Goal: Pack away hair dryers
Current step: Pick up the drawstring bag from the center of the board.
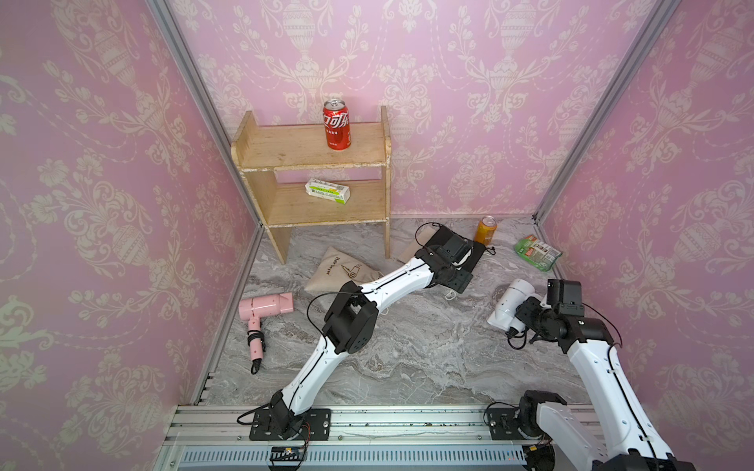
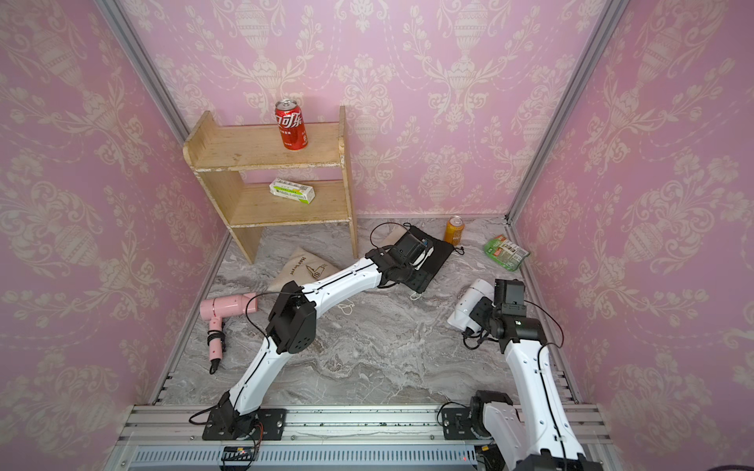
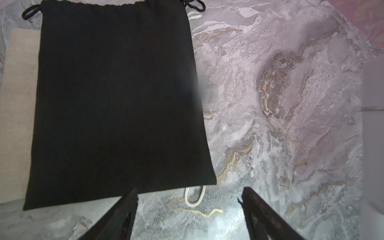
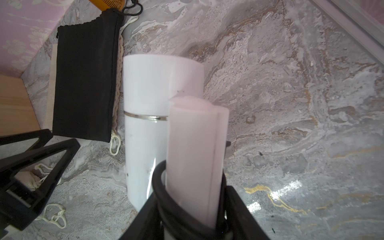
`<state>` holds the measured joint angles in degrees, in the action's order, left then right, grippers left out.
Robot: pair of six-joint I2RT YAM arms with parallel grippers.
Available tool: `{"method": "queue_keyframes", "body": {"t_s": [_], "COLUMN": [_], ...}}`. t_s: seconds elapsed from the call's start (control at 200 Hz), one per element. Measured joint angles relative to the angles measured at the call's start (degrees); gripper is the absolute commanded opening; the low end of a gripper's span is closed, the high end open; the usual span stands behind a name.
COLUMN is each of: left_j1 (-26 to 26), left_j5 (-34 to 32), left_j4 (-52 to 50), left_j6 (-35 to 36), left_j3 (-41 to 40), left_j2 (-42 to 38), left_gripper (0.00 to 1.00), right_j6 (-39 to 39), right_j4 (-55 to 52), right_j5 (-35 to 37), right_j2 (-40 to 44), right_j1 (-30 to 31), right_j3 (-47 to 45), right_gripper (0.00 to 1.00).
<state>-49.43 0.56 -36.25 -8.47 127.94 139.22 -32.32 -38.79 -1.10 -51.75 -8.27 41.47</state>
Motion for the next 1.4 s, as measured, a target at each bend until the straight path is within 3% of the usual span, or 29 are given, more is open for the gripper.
{"method": "queue_keyframes", "body": {"t_s": [0.28, 0.766, 1.171, 1.401], "left_j1": [-1.55, -1.81, -1.25, 2.08], "left_j5": [-2.43, -4.70, -4.98, -5.18], "left_j4": [-5.75, -7.08, -8.61, -14.36], "left_j6": [2.08, 3.13, 4.02, 11.23], "left_j3": [16.17, 18.49, 25.29, 25.40], "left_j2": [12.70, 15.04, 15.06, 12.44], "left_gripper": [0.73, 0.00, 0.00, 0.00], "right_j6": [1.27, 2.38, 2.62, 2.84], "right_j4": [0.81, 0.83, 1.16, 1.18], "right_j5": [-2.12, -2.12, -2.10, -2.10], "right_j2": [-1.25, -0.90, -0.48, -0.31], "right_j1": [-0.02, -0.28, -0.28, -0.28], "right_j3": [0.00, -0.02, -0.09, -0.02], "right_gripper": [0.19, 0.18, 0.18, 0.18]}}
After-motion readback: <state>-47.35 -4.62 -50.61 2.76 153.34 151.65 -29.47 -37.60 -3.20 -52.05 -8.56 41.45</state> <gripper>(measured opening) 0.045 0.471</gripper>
